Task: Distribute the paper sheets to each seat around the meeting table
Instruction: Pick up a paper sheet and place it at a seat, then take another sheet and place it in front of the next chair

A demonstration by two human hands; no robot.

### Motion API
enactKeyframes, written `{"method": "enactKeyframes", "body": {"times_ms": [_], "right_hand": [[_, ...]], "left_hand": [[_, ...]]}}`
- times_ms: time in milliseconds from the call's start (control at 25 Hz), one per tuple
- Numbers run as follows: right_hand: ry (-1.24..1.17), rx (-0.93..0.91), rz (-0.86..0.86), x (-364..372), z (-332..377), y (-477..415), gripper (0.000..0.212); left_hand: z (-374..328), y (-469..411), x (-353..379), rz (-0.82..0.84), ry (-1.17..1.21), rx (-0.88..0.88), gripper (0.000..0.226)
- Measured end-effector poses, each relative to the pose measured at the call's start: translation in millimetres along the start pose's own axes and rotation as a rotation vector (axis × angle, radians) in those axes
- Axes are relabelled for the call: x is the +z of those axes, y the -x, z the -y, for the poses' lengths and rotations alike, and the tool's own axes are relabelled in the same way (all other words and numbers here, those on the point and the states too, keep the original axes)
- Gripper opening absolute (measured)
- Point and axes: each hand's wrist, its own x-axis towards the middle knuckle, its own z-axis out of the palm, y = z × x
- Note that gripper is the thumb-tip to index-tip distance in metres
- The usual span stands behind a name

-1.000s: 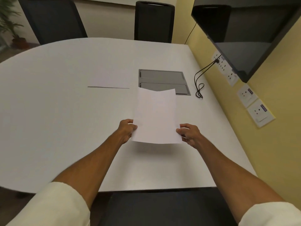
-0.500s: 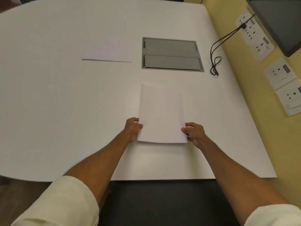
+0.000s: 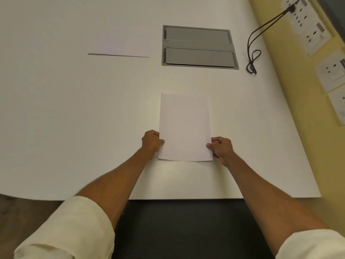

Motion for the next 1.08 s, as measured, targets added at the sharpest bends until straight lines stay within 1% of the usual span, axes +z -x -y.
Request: {"method": "enactKeyframes", "body": {"times_ms": [120,200,320,400,440,520,560,640,680,760,800,880,1080], "right_hand": [[0.068,-0.028,-0.039,0,-1,0,0.027],[0.117,-0.058,-0.060,0,-1,2,0.022],[0.217,-0.116,-0.105,1,-2,3,0.016],[0.245,-0.140,-0.144,-1,-5,4,0.021],[0.283,-0.166,-0.162,-3,-6,4,0.024],[0.435,-0.269,-0.185,-5,-9,7,0.031],[0.517,-0.333,-0.176,-5,-10,9,0.037],[0.622,-0.447,-0.122,-2,-13,14,0.049],[0.664,-0.503,-0.086,0,-15,16,0.055],[0.787,-0.591,-0.015,6,-19,15,0.066],[0.836,-0.597,0.019,8,-21,13,0.069],[0.846,-0.530,0.082,11,-23,10,0.073],[0.848,-0.475,0.118,12,-26,7,0.073]], "left_hand": [[3,2,-1,-0.037,-0.150,0.106,0.021],[5,5,-1,-0.041,-0.224,0.152,0.023],[8,5,2,-0.064,-0.269,0.173,0.026],[10,6,2,-0.068,-0.294,0.175,0.029],[10,6,3,-0.063,-0.308,0.168,0.034],[10,9,3,-0.067,-0.385,0.147,0.050],[10,10,3,-0.090,-0.463,0.157,0.058],[11,11,3,-0.135,-0.628,0.256,0.070],[12,11,3,-0.122,-0.684,0.323,0.076],[15,7,2,-0.019,-0.750,0.410,0.087],[17,6,2,0.035,-0.773,0.420,0.090],[21,2,1,0.081,-0.803,0.420,0.092],[27,0,4,0.067,-0.839,0.428,0.090]]}}
